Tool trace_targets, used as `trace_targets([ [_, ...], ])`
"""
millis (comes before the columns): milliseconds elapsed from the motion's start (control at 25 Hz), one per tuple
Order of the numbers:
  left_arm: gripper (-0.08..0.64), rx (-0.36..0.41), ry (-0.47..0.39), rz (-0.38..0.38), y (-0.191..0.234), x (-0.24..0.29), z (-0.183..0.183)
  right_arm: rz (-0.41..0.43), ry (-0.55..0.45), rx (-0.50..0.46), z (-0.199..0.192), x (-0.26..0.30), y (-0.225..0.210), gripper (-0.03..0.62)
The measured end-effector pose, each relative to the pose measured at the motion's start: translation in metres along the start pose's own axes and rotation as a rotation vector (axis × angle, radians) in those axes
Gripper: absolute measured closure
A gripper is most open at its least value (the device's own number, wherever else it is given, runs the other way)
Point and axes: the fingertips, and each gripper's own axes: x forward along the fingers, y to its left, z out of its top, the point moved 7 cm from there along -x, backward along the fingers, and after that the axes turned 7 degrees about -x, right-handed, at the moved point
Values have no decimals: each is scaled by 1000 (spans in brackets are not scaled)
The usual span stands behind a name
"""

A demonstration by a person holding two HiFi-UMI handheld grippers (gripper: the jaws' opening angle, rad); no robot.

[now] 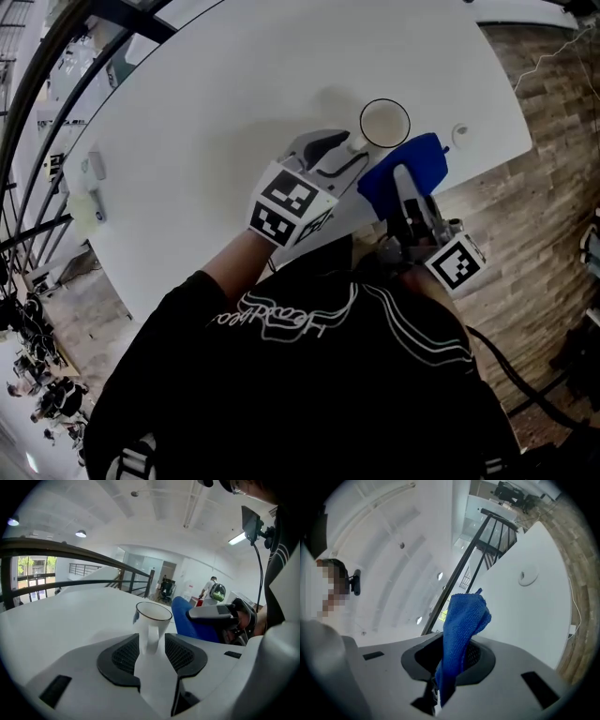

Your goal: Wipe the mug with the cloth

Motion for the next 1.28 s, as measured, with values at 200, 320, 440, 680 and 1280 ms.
trace_targets([
  [200,399,0,12,-11,4,4,-3,-27,-32,63,-6,2,-5,538],
  [320,399,2,20,-22,5,6,-5,-47,-38,77,-8,1,-10,538],
  [440,400,11,30,-24,4,8,-6,-53,-35,102,-10,3,-15,538],
  [680,419,13,54,-34,3,11,-8,-115,59,33,-10,11,-20,538],
  [1280,423,20,49,-44,4,10,-5,-255,272,-21,-11,12,-33,538],
])
